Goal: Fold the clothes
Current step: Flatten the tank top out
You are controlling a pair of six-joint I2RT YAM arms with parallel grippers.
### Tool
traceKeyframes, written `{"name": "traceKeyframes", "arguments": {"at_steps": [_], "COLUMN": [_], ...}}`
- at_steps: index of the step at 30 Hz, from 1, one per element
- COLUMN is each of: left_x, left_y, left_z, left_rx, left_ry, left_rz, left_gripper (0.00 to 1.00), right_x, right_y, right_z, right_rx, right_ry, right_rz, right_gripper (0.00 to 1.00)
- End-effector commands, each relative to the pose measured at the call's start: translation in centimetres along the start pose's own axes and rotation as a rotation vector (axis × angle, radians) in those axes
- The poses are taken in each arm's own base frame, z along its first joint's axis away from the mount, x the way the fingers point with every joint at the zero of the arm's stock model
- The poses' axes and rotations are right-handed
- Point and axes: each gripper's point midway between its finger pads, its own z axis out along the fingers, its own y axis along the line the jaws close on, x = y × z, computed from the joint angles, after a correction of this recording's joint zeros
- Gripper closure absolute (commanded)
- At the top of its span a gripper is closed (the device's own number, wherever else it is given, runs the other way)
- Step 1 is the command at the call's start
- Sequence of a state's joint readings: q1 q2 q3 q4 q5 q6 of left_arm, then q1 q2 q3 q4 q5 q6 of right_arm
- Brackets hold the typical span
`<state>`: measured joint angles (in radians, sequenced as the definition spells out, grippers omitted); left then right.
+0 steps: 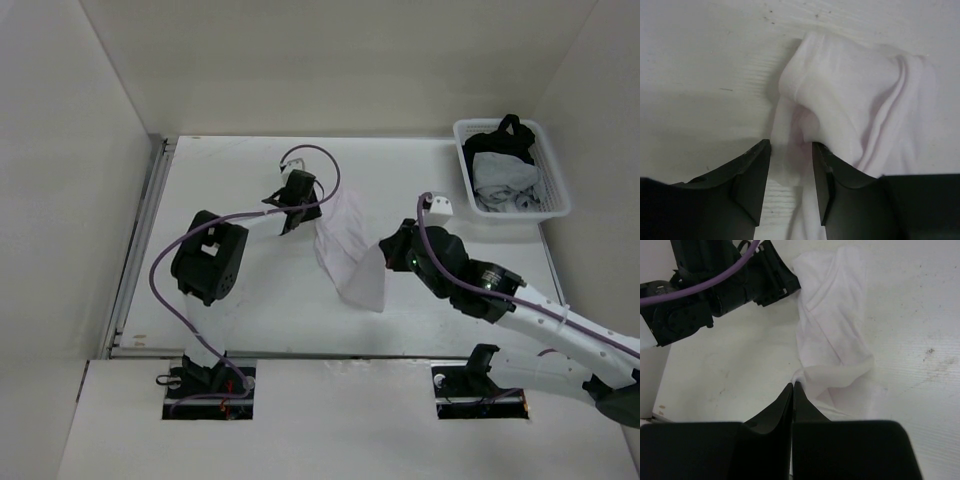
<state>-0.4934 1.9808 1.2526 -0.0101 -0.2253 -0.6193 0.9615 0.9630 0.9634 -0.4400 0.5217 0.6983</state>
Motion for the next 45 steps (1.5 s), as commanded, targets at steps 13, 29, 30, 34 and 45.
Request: {"name": "traceKeyframes", "arguments": {"at_steps": [13,29,30,34,45], "left_x": [-9.1,-18.0,-17.8,-22.5,-29.9], "left_y": [-5.8,-2.7,-2.6,-3.7,-2.2], "left_z": [-9.9,-22.8,-22.7,-30.6,-37.8], "left_rx": [0.250,0.173,0.176,0.256,0.204], "left_ry": [-0.214,-0.417,-0.405,-0.582,-0.750], "left_rz": [-0.077,-0.050,-0.066,-0.102,-0.090], "left_gripper": [1.00,1.00,1.00,1.00,1.00], "right_x": [-2.3,-4.2,-4.3,-5.9,-3.9], "right_y": [1.0,8.2,8.3,10.2,14.8], "right_z": [-2.1,-9.2,-9.3,-12.1,-12.2], "right_rx": [-0.088,-0.331,-0.336,-0.456,-0.610], "right_ry": [-0.073,-0.081,-0.083,-0.086,-0.022], "right_rz": [0.067,0.005,0.009,0.032,-0.023], "right_gripper": [1.00,1.00,1.00,1.00,1.00]}}
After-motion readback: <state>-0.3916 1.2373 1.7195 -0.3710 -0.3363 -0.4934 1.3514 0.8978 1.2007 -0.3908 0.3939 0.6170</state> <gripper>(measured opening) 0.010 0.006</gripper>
